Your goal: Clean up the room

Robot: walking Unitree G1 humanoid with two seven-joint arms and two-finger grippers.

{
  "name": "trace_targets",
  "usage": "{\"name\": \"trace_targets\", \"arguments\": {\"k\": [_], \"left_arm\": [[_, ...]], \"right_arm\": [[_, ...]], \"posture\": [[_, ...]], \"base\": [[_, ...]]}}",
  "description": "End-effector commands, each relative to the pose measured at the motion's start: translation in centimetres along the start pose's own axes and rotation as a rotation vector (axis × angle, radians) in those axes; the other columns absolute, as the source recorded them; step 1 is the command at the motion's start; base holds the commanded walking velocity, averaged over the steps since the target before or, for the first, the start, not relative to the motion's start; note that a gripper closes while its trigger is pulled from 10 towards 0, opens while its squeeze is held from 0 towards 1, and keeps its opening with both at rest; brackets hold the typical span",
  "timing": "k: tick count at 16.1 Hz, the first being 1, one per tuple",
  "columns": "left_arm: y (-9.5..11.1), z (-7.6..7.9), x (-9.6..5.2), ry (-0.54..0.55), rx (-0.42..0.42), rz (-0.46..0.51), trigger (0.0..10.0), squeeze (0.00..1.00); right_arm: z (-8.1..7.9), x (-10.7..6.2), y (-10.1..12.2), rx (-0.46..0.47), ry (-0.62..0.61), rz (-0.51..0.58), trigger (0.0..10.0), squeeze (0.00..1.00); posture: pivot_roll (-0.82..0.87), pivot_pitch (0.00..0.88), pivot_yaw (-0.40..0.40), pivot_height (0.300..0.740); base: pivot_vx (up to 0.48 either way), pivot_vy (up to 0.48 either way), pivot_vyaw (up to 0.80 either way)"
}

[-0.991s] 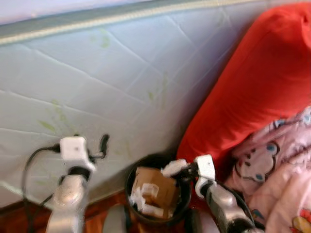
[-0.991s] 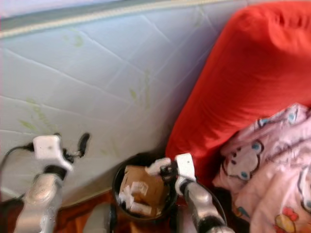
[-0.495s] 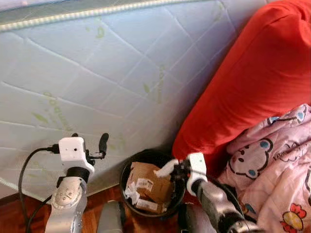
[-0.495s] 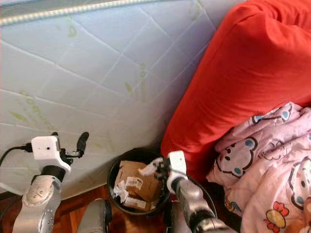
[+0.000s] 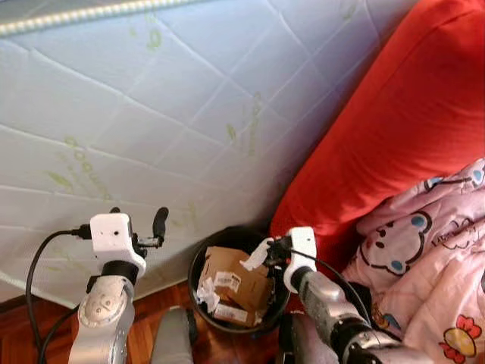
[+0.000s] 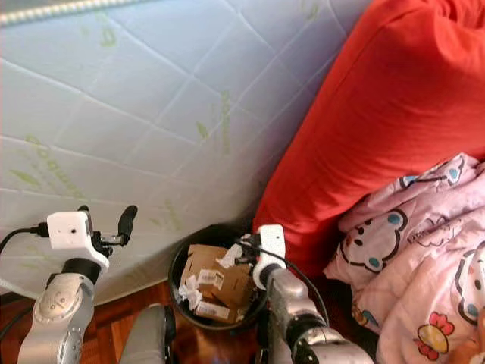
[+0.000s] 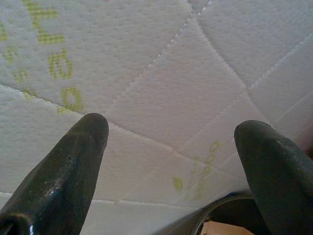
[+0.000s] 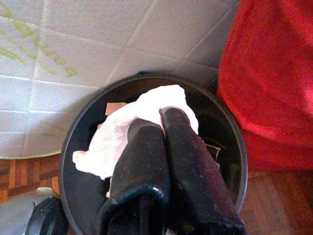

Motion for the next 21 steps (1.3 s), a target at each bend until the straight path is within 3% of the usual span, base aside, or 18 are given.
{"name": "trace_targets", "arguments": {"k": [1,6,7,8,9,21], "left_arm": [[0.22,-0.02,-0.41,0.009,0.005,-0.001,10.0,0.0],[0.3,0.22,-0.73,0.011,0.0,-0.001,10.0,0.0],[0.28,0.26,-0.78,0.011,-0.001,-0.002,10.0,0.0],[0.22,0.26,-0.79,0.01,0.0,-0.005,10.0,0.0],[0.19,0.26,-0.81,0.01,0.001,-0.008,10.0,0.0],[0.09,0.34,-0.93,0.006,0.006,-0.021,10.0,0.0]], "right_arm": [[0.01,-0.09,-0.91,0.019,-0.016,-0.035,10.0,0.0],[0.19,-0.1,-0.88,0.019,-0.038,-0.029,10.0,0.0],[0.37,-0.11,-0.74,0.024,-0.044,-0.022,10.0,0.22],[0.38,-0.12,-0.74,0.023,-0.041,-0.022,10.0,0.9],[0.42,-0.13,-0.68,0.026,-0.042,-0.017,10.0,1.0],[0.48,-0.24,-1.17,0.02,-0.049,-0.033,10.0,1.0]], "posture": [[0.24,0.231,-0.083,0.608],[0.24,0.246,-0.09,0.608],[0.24,0.247,-0.091,0.608],[0.24,0.247,-0.091,0.608],[0.24,0.247,-0.091,0.608],[0.25,0.25,-0.088,0.608]], "base": [[0.0,0.0,0.0],[0.0,0.0,0.0],[0.0,0.0,0.0],[0.0,0.0,0.0],[0.0,0.0,0.0],[0.0,0.0,0.0]]}}
Point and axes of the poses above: a point about 5 cm out from each wrist's last joint towards the gripper, its own x axis pointing out of the wrist towards the gripper, its own y axis along the axis of the wrist's last joint, z = x × y, the point moved 5 cm from there along x, pointing out of the wrist towards the gripper, and after that the axes turned 6 degrees about -x, right-handed, at the moved point
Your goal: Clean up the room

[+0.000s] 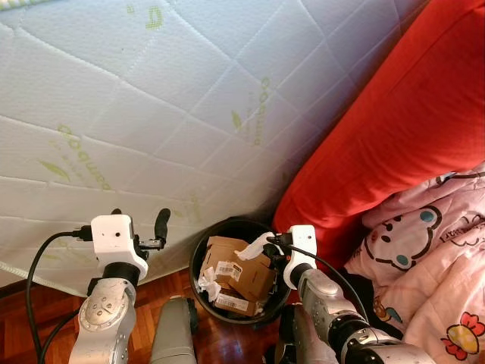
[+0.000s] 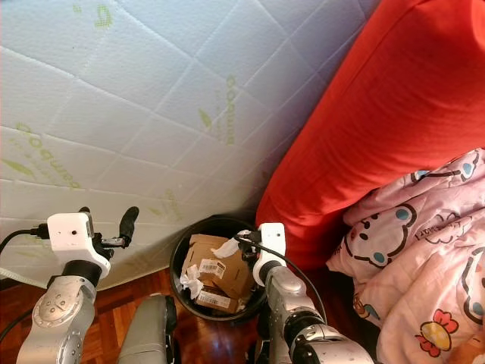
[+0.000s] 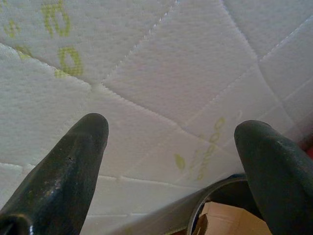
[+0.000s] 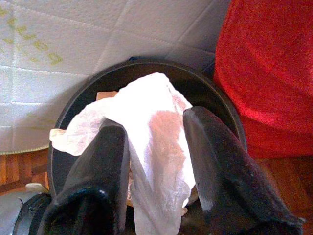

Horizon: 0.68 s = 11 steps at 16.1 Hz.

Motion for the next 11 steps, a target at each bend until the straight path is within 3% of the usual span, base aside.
{"name": "trace_targets", "arguments": {"k": [1,5,7,9,11], "left_arm": [[0.1,0.0,-0.4,0.003,0.011,-0.002,10.0,0.0],[0.0,0.1,-0.4,0.002,0.008,-0.005,10.0,0.0],[0.0,0.0,-0.5,0.003,0.009,-0.005,10.0,0.0],[0.0,0.1,-0.5,0.002,0.009,-0.007,10.0,0.0],[0.0,0.1,-0.5,0.002,0.009,-0.007,10.0,0.0]], "right_arm": [[-0.4,-0.3,-1.9,0.025,0.024,-0.063,10.0,1.0],[-1.0,-1.0,-5.0,-0.048,0.066,-0.215,10.0,1.0],[-0.6,-0.8,-3.9,-0.073,0.032,-0.145,10.0,1.0],[-0.5,-0.5,-2.5,-0.022,0.023,-0.076,10.0,1.0],[-0.4,-0.4,-1.9,-0.032,0.011,-0.046,10.0,1.0]], "posture": [[0.25,0.251,-0.088,0.608],[0.25,0.251,-0.089,0.608],[0.25,0.255,-0.089,0.608],[0.25,0.255,-0.089,0.608],[0.25,0.255,-0.09,0.608]], "base": [[0.0,0.0,0.0],[0.0,0.0,0.0],[0.0,0.0,0.0],[0.0,0.0,0.0],[0.0,0.0,0.0]]}}
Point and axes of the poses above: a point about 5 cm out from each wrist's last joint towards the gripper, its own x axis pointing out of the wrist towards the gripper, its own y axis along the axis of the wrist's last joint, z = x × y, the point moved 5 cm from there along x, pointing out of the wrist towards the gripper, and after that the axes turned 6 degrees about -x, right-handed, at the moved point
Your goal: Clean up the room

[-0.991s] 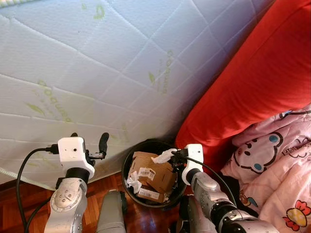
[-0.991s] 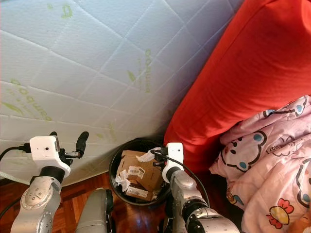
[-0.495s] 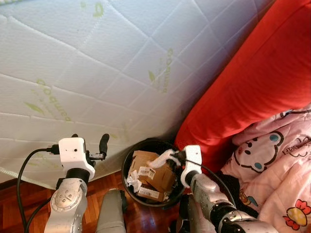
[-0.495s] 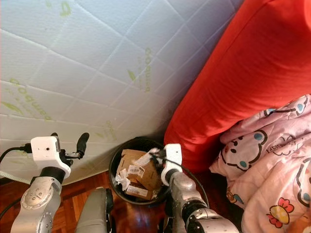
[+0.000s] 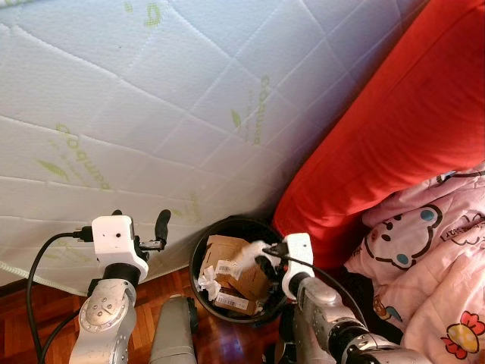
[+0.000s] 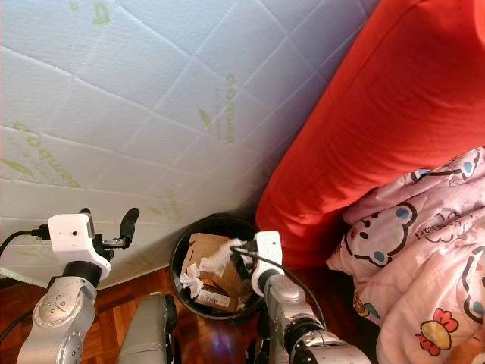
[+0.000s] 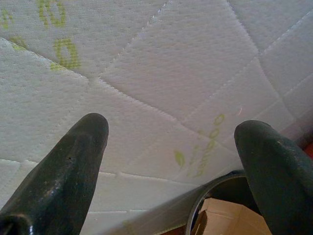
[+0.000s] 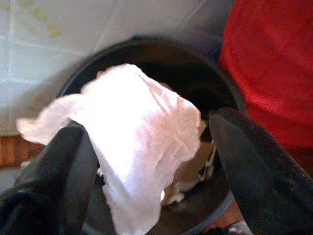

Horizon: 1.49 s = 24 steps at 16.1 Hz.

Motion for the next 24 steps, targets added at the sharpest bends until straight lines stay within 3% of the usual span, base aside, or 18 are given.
{"name": "trace_targets", "arguments": {"k": [1,4,5,7,10,11,13,17,19,20,21,22,23,24], "left_arm": [[0.1,0.0,-0.4,0.003,0.01,-0.002,10.0,0.0],[0.1,0.1,-0.4,0.002,0.009,-0.002,10.0,0.0],[0.1,0.1,-0.3,0.002,0.009,-0.002,10.0,0.0],[0.1,0.1,-0.3,0.002,0.011,-0.001,10.0,0.0],[0.1,0.1,-0.3,0.001,0.012,0.0,10.0,0.0],[0.1,0.1,-0.3,0.002,0.013,0.001,10.0,0.0],[0.1,0.1,-0.3,0.0,0.013,-0.001,10.0,0.0],[0.1,0.1,-0.3,-0.001,0.015,-0.002,10.0,0.0],[0.1,0.1,-0.3,-0.003,0.016,0.0,10.0,0.0],[0.1,0.0,-0.3,-0.001,0.016,0.0,10.0,0.0],[0.1,0.0,-0.3,-0.001,0.016,-0.002,10.0,0.0],[0.0,0.1,-0.3,-0.004,0.013,-0.003,10.0,0.0],[0.0,0.1,-0.3,-0.004,0.013,-0.004,10.0,0.0],[0.0,0.1,-0.3,-0.004,0.013,-0.003,10.0,0.0]], "right_arm": [[0.3,-0.1,-0.2,-0.004,-0.028,0.002,10.0,1.0],[-0.3,-0.4,-2.8,-0.095,0.02,-0.138,10.0,1.0],[-0.3,-0.5,-3.1,-0.087,0.024,-0.148,10.0,1.0],[0.0,-0.5,-2.8,0.008,-0.011,-0.107,10.0,1.0],[0.2,-0.3,-1.2,0.071,-0.011,-0.024,10.0,1.0],[0.5,-0.2,-0.7,0.054,-0.029,-0.016,10.0,1.0],[0.7,-0.8,-4.2,-0.105,-0.044,-0.231,10.0,1.0],[0.8,-0.8,-4.0,-0.054,-0.066,-0.192,10.0,1.0],[0.8,-0.2,-0.5,0.031,-0.062,0.006,10.0,1.0],[1.2,-0.2,0.3,0.061,-0.084,0.03,10.0,1.0],[1.3,-0.2,-0.4,0.038,-0.091,-0.02,10.0,1.0],[1.0,-1.1,-5.2,-0.155,-0.07,-0.284,10.0,1.0],[1.1,-1.2,-5.4,-0.16,-0.075,-0.291,10.0,1.0],[1.0,-0.9,-4.1,-0.049,-0.08,-0.183,10.0,1.0]], "posture": [[0.25,0.254,-0.09,0.608],[0.25,0.251,-0.093,0.608],[0.25,0.251,-0.092,0.608],[0.25,0.251,-0.09,0.608],[0.25,0.25,-0.091,0.608],[0.25,0.251,-0.09,0.608],[0.25,0.247,-0.088,0.608],[0.25,0.248,-0.086,0.608],[0.25,0.248,-0.086,0.608],[0.25,0.246,-0.086,0.608],[0.25,0.246,-0.086,0.608],[0.25,0.243,-0.087,0.608],[0.25,0.243,-0.087,0.608],[0.25,0.244,-0.087,0.608]], "base": [[0.0,0.0,0.0],[0.0,0.0,0.0],[0.0,0.0,0.0],[0.0,0.0,0.0],[0.0,0.0,0.0],[0.0,0.0,0.0],[0.0,0.0,0.0],[0.0,0.0,0.0],[0.0,0.0,0.0],[0.0,0.0,0.0],[0.0,0.0,0.0],[0.0,0.0,0.0],[0.0,0.0,0.0],[0.0,0.0,0.0]]}}
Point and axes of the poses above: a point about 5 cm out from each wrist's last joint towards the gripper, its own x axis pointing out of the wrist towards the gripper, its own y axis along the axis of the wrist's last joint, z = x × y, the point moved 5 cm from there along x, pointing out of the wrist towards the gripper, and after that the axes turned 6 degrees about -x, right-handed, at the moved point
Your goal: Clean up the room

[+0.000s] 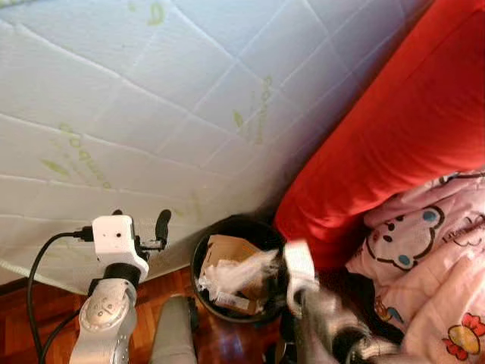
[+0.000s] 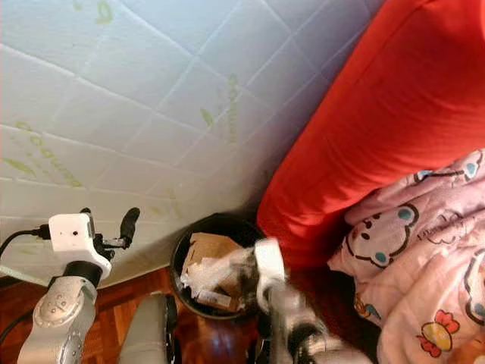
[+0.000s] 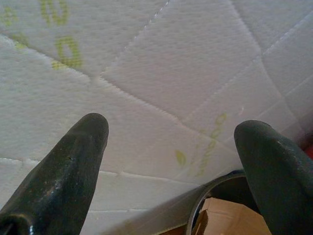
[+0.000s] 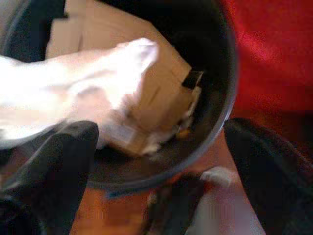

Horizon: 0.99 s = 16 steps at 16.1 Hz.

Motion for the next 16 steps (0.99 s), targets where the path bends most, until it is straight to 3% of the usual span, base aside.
{"name": "trace_targets", "arguments": {"k": [1,2,4,6,7,8,11,13,16], "left_arm": [[0.0,0.0,-0.3,0.0,0.013,-0.003,10.0,0.0],[0.0,0.1,-0.3,-0.001,0.012,-0.004,10.0,0.0],[0.0,0.1,-0.3,-0.006,0.012,-0.004,10.0,0.0],[0.0,0.1,-0.3,-0.003,0.013,-0.003,10.0,0.0],[0.0,0.0,-0.3,-0.001,0.012,-0.002,10.0,0.0],[0.0,0.1,-0.2,-0.001,0.012,-0.003,10.0,0.0],[-0.2,-0.2,-0.2,0.003,0.015,-0.009,10.0,0.0],[-0.7,-0.9,-0.3,0.022,0.017,-0.022,10.0,0.0],[-1.7,-1.2,-0.3,0.029,0.007,-0.053,10.0,0.0]], "right_arm": [[0.5,0.0,2.0,0.09,-0.009,0.115,10.0,1.0],[0.7,-0.2,4.3,0.15,-0.002,0.228,10.0,1.0],[-0.5,0.1,1.7,0.016,0.048,0.069,10.0,1.0],[-0.8,0.1,1.6,0.037,0.063,0.077,10.0,1.0],[-0.2,0.0,1.9,0.057,0.026,0.102,10.0,0.82],[0.2,0.0,2.2,0.069,0.013,0.118,10.0,0.0],[1.0,-0.2,2.4,0.082,-0.014,0.136,10.0,0.0],[1.9,-0.4,2.1,0.14,-0.026,0.158,10.0,0.0],[3.2,-0.8,0.4,0.155,-0.068,0.126,10.0,0.0]], "posture": [[0.25,0.246,-0.085,0.608],[0.24,0.245,-0.085,0.608],[0.24,0.24,-0.086,0.608],[0.25,0.243,-0.087,0.608],[0.25,0.242,-0.086,0.608],[0.25,0.242,-0.086,0.608],[0.25,0.232,-0.088,0.608],[0.25,0.226,-0.089,0.613],[0.24,0.208,-0.091,0.648]], "base": [[0.0,0.0,0.0],[0.0,0.0,0.0],[0.0,0.0,0.0],[0.0,0.0,0.0],[0.0,0.0,0.0],[0.0,0.0,0.0],[0.0,0.0,0.0],[0.0,0.0,0.0],[0.0,0.0,0.0]]}}
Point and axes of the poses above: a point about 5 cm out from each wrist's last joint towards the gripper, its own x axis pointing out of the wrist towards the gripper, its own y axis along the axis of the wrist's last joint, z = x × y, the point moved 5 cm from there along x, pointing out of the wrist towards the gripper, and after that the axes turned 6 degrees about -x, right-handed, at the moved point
